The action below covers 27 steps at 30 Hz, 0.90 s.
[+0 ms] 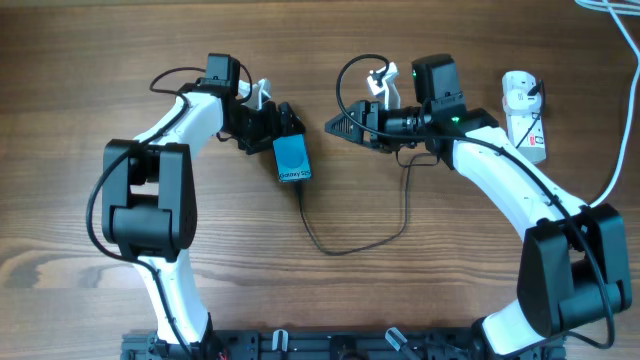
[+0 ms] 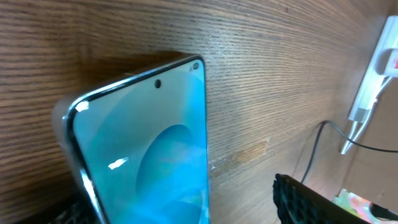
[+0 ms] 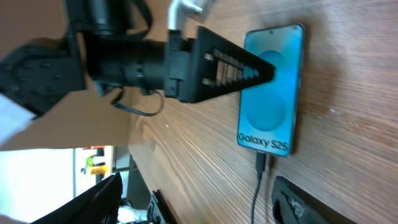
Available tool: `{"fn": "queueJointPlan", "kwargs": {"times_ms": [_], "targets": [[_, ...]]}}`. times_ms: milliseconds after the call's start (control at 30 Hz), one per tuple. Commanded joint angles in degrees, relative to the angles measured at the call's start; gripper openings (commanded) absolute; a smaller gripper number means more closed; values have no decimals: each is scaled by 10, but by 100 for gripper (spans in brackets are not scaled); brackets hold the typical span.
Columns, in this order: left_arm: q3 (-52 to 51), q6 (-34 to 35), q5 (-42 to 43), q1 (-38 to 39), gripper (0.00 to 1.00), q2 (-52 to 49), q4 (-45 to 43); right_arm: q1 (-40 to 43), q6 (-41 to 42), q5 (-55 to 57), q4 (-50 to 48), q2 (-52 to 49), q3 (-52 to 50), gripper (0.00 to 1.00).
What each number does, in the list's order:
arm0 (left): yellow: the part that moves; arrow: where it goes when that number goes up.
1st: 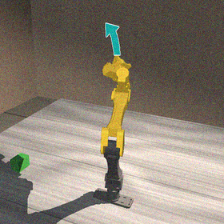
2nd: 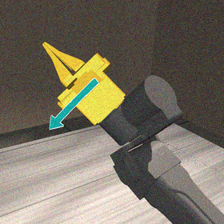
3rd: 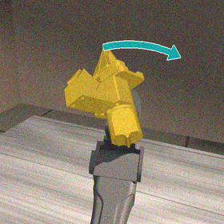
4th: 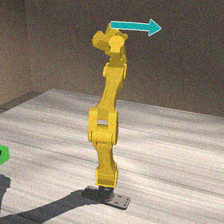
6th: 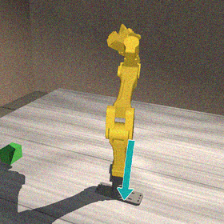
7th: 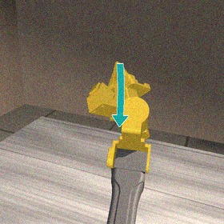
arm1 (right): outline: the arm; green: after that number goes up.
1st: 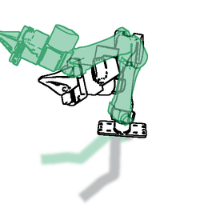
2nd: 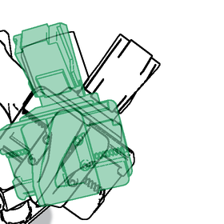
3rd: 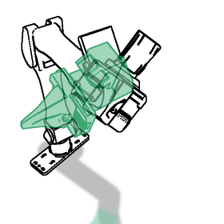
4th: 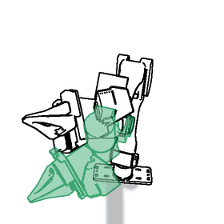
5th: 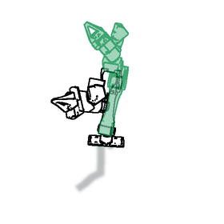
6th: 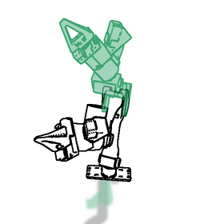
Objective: Plug charger to phone and switch on socket
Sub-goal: 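Set the phone flat on the table and open both grippers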
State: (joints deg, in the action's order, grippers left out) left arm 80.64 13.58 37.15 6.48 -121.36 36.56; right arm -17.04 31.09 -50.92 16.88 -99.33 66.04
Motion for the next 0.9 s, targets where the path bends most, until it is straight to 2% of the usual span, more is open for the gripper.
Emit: {"fn": "queueJointPlan", "kwargs": {"times_ms": [0,233,400,433,467,533,667,700,733,867], "targets": [[5,-8,-115,-5,86,-2,25,-1,-31,33,18,11,9,78],[29,-8,-148,-5,87,64,54,-1,-42,70,33,11,12,78],[34,-5,-147,-5,84,146,63,-1,-59,139,80,36,22,74],[34,0,-147,-5,83,162,66,2,-64,161,99,46,28,71],[34,8,-147,-7,80,215,72,16,-86,224,158,80,53,56],[34,11,-147,-7,80,256,72,31,-95,263,193,106,71,45],[34,10,-147,-7,87,334,70,96,-115,312,255,160,109,9],[34,10,-147,-7,94,347,70,120,-116,312,259,172,109,4],[34,10,-148,-7,100,355,70,143,-116,312,261,177,109,4],[34,10,-147,-7,100,362,71,261,-166,268,266,177,109,4]]}}
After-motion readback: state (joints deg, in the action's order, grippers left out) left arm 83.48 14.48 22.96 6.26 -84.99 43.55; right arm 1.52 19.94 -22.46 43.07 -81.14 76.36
